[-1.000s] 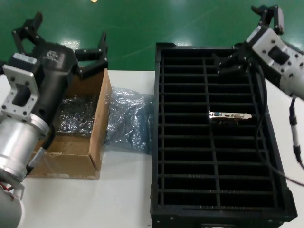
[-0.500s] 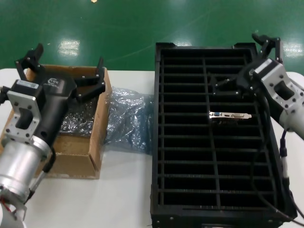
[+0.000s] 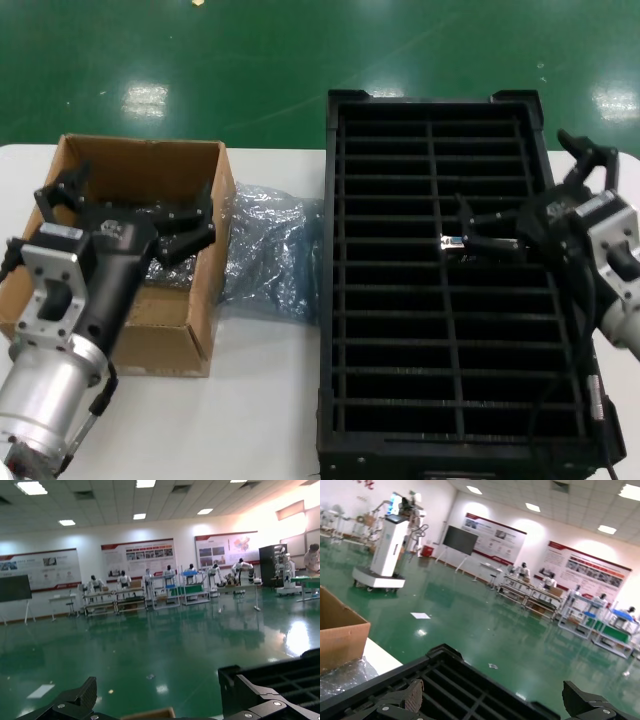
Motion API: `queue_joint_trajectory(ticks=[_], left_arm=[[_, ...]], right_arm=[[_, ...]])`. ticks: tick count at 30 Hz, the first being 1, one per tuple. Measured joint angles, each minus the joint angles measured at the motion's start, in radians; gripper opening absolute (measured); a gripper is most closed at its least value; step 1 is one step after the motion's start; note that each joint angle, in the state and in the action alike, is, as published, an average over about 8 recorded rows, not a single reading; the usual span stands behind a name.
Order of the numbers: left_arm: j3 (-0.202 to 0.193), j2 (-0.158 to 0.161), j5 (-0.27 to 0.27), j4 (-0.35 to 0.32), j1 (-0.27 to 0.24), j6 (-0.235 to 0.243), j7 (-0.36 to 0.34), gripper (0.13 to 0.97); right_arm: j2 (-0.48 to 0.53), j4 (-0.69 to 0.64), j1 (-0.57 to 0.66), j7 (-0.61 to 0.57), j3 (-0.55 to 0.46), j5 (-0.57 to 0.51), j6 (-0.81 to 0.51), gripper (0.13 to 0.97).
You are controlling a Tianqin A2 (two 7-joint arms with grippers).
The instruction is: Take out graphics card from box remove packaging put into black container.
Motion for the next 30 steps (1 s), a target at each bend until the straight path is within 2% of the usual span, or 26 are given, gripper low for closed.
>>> queue_joint_trajectory(ticks=[30], left_arm=[[-0.103,0.116,0.098,0.069,0.181,0.046,-0.059,0.966]], right_arm=[[0.038,0.094,-0.385,-0.188,0.059,0.506,0.286,0.966]])
